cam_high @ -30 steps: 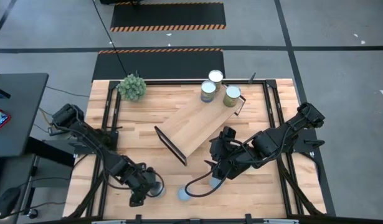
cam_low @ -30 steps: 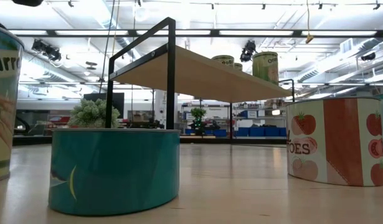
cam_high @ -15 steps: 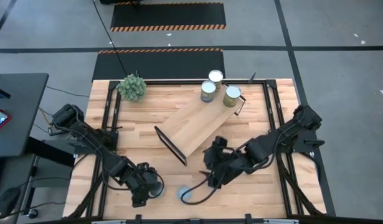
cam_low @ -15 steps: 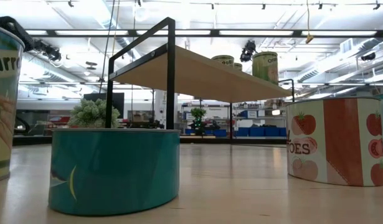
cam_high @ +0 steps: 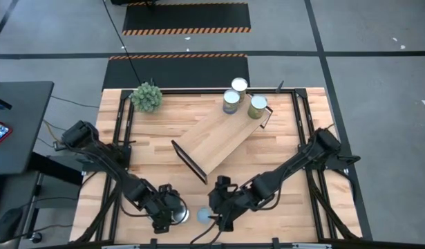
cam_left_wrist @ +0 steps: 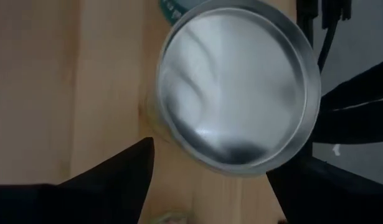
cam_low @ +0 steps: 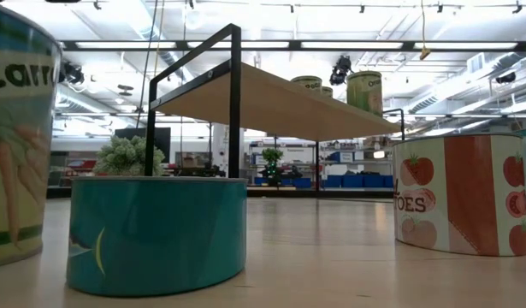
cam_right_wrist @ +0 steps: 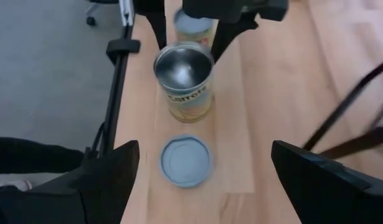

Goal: Pick and place cans onto a shelf
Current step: Put the canned carrots on the shelf

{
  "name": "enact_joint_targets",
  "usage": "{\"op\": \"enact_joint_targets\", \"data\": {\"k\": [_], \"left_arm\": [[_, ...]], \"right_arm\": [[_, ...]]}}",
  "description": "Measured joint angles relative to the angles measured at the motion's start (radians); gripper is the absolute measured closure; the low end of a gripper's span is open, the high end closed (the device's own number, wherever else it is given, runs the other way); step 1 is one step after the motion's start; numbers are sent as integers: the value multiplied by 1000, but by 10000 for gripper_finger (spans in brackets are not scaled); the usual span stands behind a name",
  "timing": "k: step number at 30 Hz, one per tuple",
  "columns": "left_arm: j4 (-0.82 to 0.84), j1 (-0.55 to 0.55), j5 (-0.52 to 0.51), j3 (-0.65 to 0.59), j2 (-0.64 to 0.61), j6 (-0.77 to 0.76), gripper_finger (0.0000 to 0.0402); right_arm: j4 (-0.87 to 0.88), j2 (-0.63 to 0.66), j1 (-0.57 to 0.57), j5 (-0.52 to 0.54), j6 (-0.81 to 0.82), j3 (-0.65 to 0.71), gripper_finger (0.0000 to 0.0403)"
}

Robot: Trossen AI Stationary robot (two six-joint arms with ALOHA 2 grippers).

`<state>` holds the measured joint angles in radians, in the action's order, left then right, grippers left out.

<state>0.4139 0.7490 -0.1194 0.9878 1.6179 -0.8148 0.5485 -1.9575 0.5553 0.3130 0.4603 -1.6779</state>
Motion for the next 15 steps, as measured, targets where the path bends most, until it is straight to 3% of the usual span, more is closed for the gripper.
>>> {"op": "enact_joint_targets", "data": {"k": [15], "left_arm": [[-66, -20, -98, 0, 28, 8, 109]], "right_arm": [[-168, -179, 10, 38, -37, 0, 29]]}}
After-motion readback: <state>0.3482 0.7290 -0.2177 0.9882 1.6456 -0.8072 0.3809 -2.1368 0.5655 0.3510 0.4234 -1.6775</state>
